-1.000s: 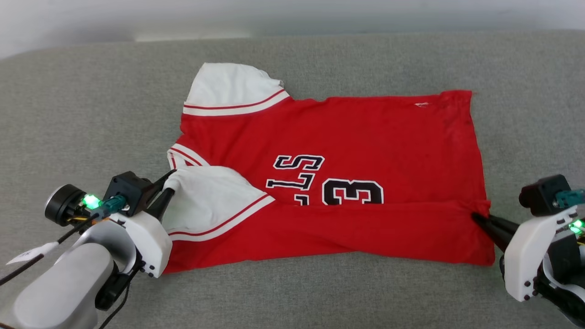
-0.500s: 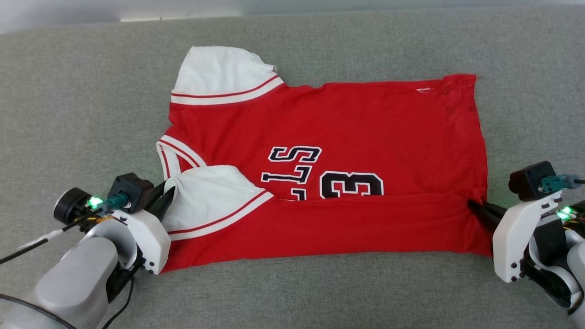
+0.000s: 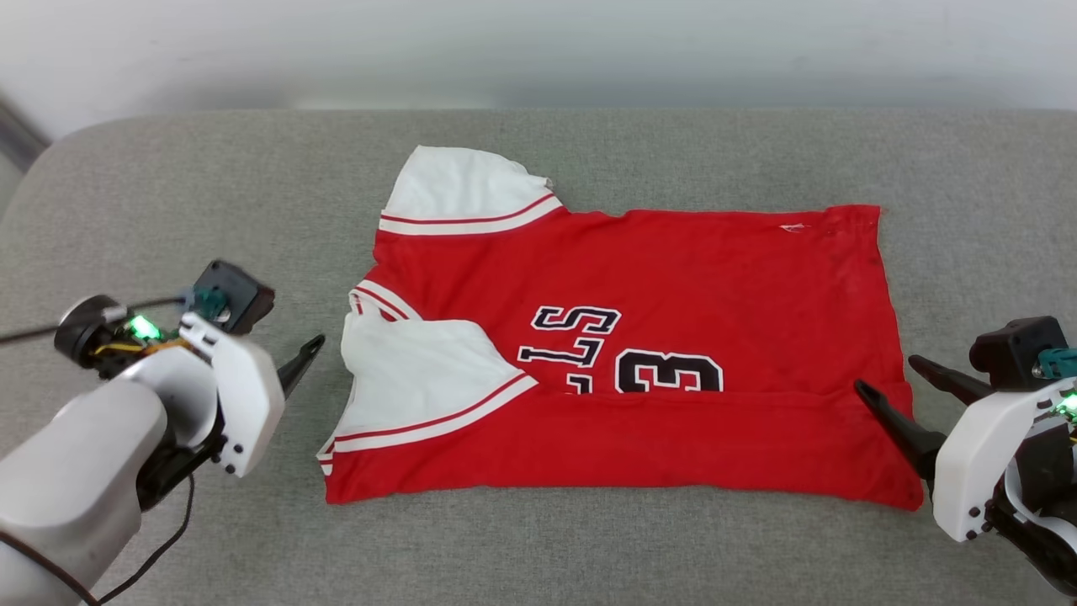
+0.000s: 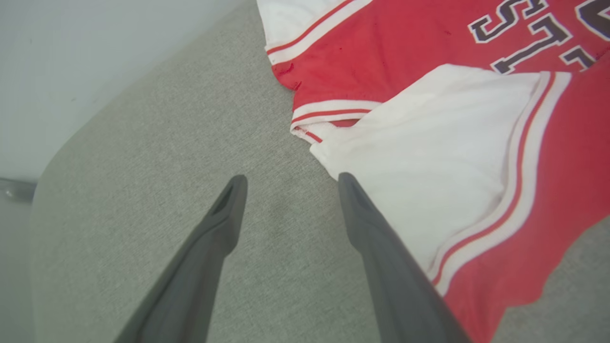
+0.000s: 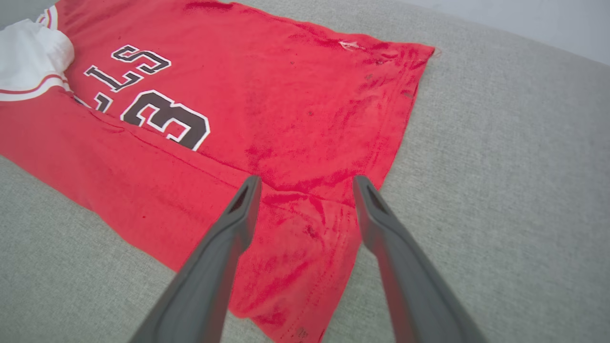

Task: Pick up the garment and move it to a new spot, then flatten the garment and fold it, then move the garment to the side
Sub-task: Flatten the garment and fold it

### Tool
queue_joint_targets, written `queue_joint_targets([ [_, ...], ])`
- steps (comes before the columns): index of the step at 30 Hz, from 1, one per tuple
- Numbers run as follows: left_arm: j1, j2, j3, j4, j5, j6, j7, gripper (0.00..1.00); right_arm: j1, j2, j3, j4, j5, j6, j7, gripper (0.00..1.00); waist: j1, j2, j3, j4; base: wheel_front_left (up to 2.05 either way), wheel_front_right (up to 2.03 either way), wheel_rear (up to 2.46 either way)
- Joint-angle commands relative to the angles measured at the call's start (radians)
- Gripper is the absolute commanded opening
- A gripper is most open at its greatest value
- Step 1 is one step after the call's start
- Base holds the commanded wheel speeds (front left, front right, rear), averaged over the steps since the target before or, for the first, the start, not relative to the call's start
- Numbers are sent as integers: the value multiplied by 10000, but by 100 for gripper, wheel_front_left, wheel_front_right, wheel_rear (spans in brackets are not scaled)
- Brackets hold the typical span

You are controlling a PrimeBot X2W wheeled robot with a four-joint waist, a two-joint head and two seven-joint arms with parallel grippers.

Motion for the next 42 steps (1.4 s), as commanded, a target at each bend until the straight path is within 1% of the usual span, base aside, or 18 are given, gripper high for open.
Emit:
queue_joint_targets([
  [1,-223,11,-18,-220,-213,5,185,100,106,54,-41,-65,-81,-8,-6,100,0,0,-92,75,0,0,0],
  [4,-394,409,-404,-1102,-1093,3,1452,100,240,112,-142,-229,-198,-8,117,100,0,0,-154,117,0,0,0],
  [8,-771,686,-740,-1856,-2269,-2,3095,100,277,230,-228,-412,-312,-8,299,100,0,0,-134,122,0,0,0],
  [12,-886,643,-975,-1994,-3443,-2,4682,100,165,285,-174,-552,-337,-8,500,100,0,0,-27,60,0,0,0],
  [16,-877,528,-1228,-1713,-4067,-2,5779,100,-47,335,-32,-565,-354,-8,639,100,0,0,146,-60,0,0,0],
  [19,-730,360,-1362,-1361,-4279,-3,6156,100,-216,363,131,-550,-308,-8,711,100,0,0,292,-202,0,0,0],
  [23,-481,134,-1572,-807,-4394,-3,6247,100,-455,381,301,-402,-252,-8,748,100,0,0,455,-360,0,0,0],
  [28,-66,-316,-1969,-368,-4542,-4,6228,100,-741,333,504,-216,-158,-8,759,100,0,0,595,-486,0,0,0],
  [29,-45,-360,-2069,-363,-4533,-4,6223,59,-819,291,551,-198,-137,-8,779,100,0,0,592,-499,0,0,0],
  [30,-44,-393,-2155,-373,-4543,-4,6200,0,-919,250,612,-187,-114,-8,808,100,0,0,572,-504,0,0,0],
  [33,-154,-293,-2320,-586,-4540,-9,6133,0,-1245,-88,855,-269,-5,-8,1111,100,0,0,411,-486,0,0,0],
  [36,-399,-47,-2394,-909,-4491,-10,5956,0,-1674,-679,1296,-554,154,-8,1748,100,0,0,211,-440,0,0,0],
  [38,-580,133,-2428,-1185,-4400,-9,5827,0,-2032,-1199,1765,-743,339,-8,2502,100,0,0,100,-402,0,0,0],
  [42,-855,460,-2565,-1739,-4202,-6,5632,0,-2846,-2106,2659,-1044,985,-8,4402,100,0,0,-15,-301,0,0,0],
])
